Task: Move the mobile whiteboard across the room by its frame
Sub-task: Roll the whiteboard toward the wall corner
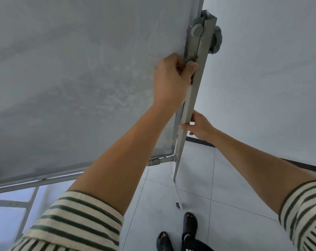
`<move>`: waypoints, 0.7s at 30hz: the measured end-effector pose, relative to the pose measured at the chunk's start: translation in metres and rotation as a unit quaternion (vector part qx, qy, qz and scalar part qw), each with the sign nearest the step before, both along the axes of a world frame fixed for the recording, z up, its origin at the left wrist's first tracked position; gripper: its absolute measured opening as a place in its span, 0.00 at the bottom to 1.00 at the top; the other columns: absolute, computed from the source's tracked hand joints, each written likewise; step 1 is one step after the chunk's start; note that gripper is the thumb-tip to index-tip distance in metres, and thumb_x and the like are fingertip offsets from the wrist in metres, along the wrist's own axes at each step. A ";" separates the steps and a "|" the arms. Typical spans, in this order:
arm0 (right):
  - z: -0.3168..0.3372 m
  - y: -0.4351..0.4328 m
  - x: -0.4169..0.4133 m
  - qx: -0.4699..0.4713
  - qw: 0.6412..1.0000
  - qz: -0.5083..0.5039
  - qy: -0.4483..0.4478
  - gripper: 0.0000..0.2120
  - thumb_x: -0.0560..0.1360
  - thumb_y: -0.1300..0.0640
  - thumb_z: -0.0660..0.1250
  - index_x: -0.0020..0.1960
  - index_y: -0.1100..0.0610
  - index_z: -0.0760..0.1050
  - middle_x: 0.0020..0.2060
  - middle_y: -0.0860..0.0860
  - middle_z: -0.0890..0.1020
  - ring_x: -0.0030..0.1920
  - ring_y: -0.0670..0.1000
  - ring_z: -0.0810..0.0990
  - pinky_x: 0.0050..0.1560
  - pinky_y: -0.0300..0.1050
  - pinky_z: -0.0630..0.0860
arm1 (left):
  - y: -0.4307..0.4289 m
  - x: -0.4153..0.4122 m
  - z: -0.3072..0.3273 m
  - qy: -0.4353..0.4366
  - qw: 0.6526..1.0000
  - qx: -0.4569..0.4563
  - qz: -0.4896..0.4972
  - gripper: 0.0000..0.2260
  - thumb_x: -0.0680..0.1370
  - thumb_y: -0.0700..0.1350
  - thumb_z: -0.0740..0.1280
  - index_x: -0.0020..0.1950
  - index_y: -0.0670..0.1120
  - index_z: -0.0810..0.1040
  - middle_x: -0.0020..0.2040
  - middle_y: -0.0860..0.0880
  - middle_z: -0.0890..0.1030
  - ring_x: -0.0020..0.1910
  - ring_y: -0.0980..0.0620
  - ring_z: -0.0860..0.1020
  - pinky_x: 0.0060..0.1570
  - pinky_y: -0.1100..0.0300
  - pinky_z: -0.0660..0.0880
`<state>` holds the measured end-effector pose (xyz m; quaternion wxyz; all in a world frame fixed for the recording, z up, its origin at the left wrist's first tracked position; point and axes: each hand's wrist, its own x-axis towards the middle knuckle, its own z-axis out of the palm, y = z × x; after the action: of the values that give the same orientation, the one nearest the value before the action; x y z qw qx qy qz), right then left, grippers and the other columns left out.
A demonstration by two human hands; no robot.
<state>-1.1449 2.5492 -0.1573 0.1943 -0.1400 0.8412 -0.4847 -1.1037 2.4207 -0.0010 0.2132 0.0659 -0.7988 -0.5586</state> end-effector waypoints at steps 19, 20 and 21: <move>0.001 0.260 0.142 -0.026 0.997 -0.071 -0.018 0.19 0.73 0.58 0.71 0.61 0.52 0.70 0.55 0.46 0.79 0.57 0.49 0.78 0.38 0.44 0.77 | 0.253 0.118 0.001 0.006 0.996 -0.023 -0.081 0.11 0.75 0.45 0.71 0.38 0.40 0.74 0.34 0.41 0.84 0.34 0.42 0.83 0.39 0.45 0.82; 0.000 0.277 0.149 -0.024 0.997 -0.068 -0.014 0.20 0.72 0.57 0.71 0.61 0.52 0.70 0.55 0.46 0.80 0.57 0.48 0.78 0.38 0.45 0.78 | 0.269 0.126 0.001 0.007 0.997 -0.017 -0.079 0.10 0.75 0.45 0.71 0.38 0.41 0.74 0.34 0.42 0.84 0.34 0.43 0.83 0.39 0.46 0.82; 0.001 0.293 0.156 -0.022 0.998 -0.065 -0.011 0.20 0.72 0.57 0.72 0.62 0.52 0.70 0.56 0.46 0.80 0.56 0.48 0.78 0.38 0.45 0.78 | 0.284 0.134 0.000 0.008 0.997 -0.012 -0.076 0.11 0.75 0.44 0.71 0.37 0.42 0.73 0.34 0.42 0.84 0.33 0.45 0.83 0.38 0.47 0.82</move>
<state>-0.9893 2.8423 -0.1568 0.1686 -0.0841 0.8355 -0.5162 -0.9696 2.7048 -0.0009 0.1772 -0.0021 -0.8065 -0.5641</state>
